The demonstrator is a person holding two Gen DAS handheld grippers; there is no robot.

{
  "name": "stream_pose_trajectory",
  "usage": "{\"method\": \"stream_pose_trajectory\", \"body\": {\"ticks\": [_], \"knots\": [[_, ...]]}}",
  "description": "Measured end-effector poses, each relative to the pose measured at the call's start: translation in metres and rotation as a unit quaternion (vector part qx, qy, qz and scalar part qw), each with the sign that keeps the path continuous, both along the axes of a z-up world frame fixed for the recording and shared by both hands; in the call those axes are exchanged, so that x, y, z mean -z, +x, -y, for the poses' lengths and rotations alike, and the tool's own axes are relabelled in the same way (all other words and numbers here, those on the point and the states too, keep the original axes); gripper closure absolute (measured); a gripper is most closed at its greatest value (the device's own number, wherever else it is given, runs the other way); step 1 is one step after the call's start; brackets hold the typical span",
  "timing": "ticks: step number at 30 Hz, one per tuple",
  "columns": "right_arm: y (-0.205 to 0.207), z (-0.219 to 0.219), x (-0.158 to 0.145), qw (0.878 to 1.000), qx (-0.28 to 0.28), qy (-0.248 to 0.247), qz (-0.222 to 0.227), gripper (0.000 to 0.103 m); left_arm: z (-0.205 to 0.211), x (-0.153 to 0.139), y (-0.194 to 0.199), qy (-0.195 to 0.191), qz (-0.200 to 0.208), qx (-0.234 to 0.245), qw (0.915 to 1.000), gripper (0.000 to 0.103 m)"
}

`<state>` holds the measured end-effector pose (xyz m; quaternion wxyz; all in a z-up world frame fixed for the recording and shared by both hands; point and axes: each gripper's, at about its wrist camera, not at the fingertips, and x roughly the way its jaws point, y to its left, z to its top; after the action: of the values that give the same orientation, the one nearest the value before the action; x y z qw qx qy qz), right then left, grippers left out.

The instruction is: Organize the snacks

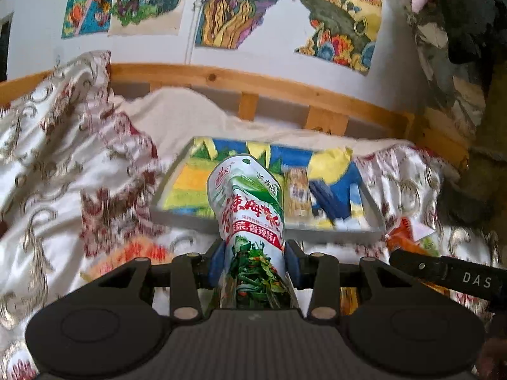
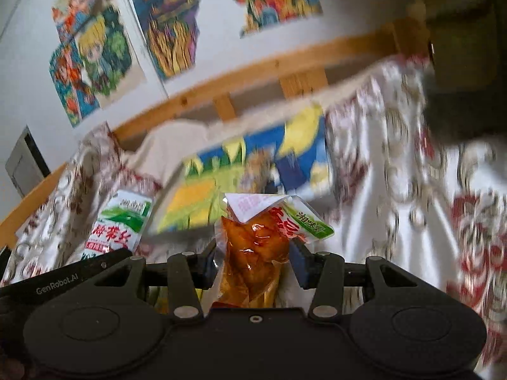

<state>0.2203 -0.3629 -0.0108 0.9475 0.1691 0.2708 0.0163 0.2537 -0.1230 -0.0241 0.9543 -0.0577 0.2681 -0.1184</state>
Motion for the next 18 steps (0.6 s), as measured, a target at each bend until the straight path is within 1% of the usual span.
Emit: {"method": "stream_pose_trajectory", "body": {"ticks": [2, 5, 10, 15, 18], "knots": [[0.01, 0.002, -0.004, 0.999, 0.012, 0.004, 0.03, 0.055, 0.004, -0.01, 0.01, 0.001, 0.013, -0.005, 0.9999, 0.059], [0.03, 0.009, -0.006, 0.998, 0.035, 0.016, 0.058, 0.055, 0.01, -0.023, 0.026, -0.007, 0.032, -0.014, 0.9994, 0.059], [0.061, 0.014, -0.012, 0.993, 0.07, -0.006, 0.099, 0.055, 0.026, -0.041, 0.057, -0.007, 0.068, -0.022, 0.9974, 0.059], [0.081, 0.021, -0.017, 0.984, 0.083, -0.051, 0.147, 0.055, 0.043, -0.046, 0.09, -0.014, 0.073, -0.021, 0.997, 0.059], [0.096, 0.025, -0.015, 0.981, 0.086, -0.063, 0.16, 0.055, 0.053, -0.041, 0.111, -0.013, 0.068, -0.014, 0.9975, 0.059]]}}
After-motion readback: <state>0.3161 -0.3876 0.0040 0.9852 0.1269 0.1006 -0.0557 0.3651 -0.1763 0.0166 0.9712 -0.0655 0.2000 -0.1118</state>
